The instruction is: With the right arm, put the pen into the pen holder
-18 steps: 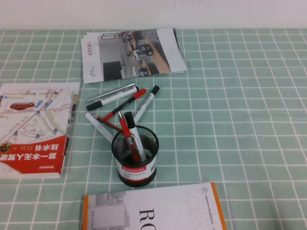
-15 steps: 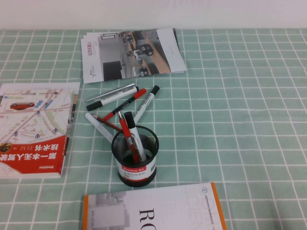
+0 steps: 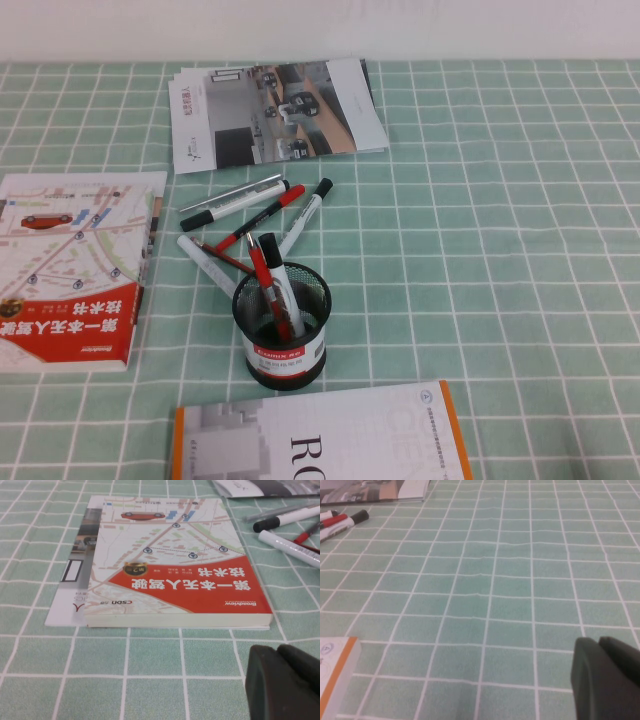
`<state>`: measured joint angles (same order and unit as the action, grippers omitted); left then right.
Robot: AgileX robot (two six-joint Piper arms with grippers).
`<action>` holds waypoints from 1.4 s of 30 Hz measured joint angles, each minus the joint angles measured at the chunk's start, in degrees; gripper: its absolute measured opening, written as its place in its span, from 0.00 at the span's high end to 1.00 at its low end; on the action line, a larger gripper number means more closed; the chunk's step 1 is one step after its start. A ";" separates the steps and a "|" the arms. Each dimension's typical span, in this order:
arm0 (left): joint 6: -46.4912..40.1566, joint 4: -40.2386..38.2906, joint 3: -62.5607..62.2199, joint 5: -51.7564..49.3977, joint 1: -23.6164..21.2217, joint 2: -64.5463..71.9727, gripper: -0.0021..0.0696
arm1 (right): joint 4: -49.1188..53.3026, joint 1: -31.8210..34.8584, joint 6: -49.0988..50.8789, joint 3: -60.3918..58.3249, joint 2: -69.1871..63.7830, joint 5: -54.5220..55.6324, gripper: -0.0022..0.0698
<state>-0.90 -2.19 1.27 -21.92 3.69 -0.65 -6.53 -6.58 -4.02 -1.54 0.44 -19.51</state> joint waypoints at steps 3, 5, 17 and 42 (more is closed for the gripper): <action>0.00 0.00 0.00 0.00 0.00 0.00 0.98 | -0.67 0.00 0.00 0.00 0.00 0.00 1.00; 0.00 0.00 0.00 0.00 0.00 0.00 0.98 | -0.80 0.00 0.00 0.00 0.00 0.00 1.00; 0.00 0.00 0.00 0.00 0.00 0.00 0.98 | -0.88 0.00 0.00 0.00 0.00 0.00 1.00; 0.00 0.00 0.00 0.00 0.00 0.00 0.98 | -13.94 0.00 0.00 -0.14 0.00 7.90 1.00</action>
<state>-0.90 -2.19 1.27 -21.92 3.69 -0.65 -20.47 -6.58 -4.02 -1.68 0.44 -11.60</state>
